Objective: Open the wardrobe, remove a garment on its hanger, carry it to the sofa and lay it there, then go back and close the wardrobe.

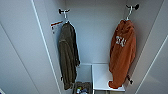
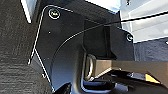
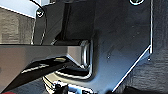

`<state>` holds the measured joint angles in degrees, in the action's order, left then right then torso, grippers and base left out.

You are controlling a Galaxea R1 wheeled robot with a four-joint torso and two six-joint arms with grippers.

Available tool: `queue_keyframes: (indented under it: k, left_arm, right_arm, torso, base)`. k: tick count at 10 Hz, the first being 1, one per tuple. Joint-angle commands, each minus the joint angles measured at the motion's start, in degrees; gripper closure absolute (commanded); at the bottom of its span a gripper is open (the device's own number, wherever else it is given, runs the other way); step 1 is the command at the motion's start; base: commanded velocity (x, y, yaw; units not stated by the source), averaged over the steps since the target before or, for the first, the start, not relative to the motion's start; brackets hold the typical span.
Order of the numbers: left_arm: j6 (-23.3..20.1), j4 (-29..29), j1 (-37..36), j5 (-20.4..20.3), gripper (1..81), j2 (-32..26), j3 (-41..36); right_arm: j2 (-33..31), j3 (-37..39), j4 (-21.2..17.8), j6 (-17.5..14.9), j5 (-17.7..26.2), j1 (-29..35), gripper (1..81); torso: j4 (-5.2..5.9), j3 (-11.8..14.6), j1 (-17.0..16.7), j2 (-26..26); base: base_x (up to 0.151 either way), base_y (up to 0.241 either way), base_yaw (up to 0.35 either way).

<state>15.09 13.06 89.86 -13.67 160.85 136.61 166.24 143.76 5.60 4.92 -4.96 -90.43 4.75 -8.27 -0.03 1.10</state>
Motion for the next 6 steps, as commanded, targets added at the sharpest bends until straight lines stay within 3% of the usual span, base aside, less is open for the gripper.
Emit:
queue_keyframes:
  k: [1,6]
  left_arm:
    - [-0.15,0.83,-1.39,2.5,1.0,-0.71,-0.38]
    - [-0.15,0.83,-1.39,2.5,1.0,-0.71,-0.38]
  right_arm:
    - [-0.45,-0.25,0.21,-0.27,3.12,1.69,1.0]
    - [-0.27,-0.25,0.29,-0.27,3.12,1.7,1.0]
  torso:
    - [-0.02,0.02,0.03,0.0]
    - [0.0,0.0,0.03,-0.02]
  base:
    - [0.082,-0.071,0.0]
    - [0.082,-0.026,0.0]
